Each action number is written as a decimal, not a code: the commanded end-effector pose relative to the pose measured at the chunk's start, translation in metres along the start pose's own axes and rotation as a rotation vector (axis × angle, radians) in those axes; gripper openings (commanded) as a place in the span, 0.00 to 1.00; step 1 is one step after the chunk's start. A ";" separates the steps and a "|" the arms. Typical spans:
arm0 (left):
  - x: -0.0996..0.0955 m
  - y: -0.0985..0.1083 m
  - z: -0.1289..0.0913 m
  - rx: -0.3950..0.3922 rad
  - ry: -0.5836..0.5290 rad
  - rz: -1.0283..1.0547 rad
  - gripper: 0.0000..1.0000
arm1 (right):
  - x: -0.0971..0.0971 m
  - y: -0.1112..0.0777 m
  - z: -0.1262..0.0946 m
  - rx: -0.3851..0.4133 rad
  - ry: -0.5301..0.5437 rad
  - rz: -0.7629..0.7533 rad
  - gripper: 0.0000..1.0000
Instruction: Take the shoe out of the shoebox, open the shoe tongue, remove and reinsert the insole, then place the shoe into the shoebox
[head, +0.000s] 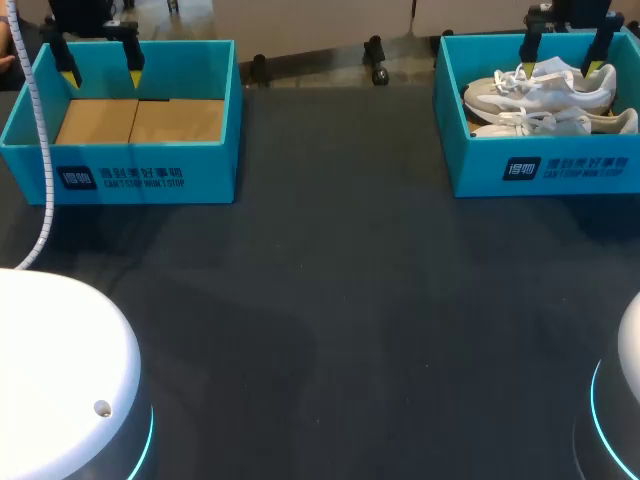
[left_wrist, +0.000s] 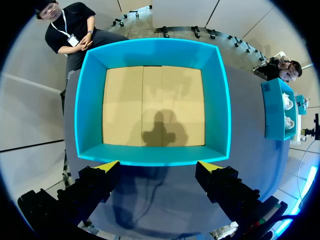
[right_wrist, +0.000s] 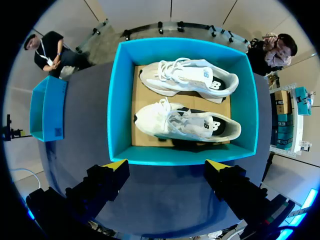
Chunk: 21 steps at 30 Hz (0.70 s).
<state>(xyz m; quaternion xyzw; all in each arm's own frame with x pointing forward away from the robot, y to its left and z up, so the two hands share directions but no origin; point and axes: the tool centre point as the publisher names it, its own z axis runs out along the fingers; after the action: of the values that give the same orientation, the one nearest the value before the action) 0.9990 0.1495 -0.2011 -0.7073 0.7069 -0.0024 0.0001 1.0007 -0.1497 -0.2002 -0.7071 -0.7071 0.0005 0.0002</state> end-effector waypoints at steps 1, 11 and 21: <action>0.000 0.000 0.000 -0.001 -0.001 0.000 1.00 | 0.000 0.000 0.000 0.000 0.000 0.000 1.00; 0.000 0.000 0.000 -0.001 -0.001 0.000 1.00 | 0.000 0.000 0.000 0.000 0.000 0.000 1.00; 0.000 0.000 0.000 -0.001 -0.001 0.000 1.00 | -0.036 -0.012 0.004 -0.019 -0.038 0.084 1.00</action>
<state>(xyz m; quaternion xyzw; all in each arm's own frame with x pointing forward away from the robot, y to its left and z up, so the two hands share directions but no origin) 0.9990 0.1495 -0.2011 -0.7073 0.7069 -0.0024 0.0002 0.9982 -0.1771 -0.2035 -0.7345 -0.6782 0.0157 -0.0167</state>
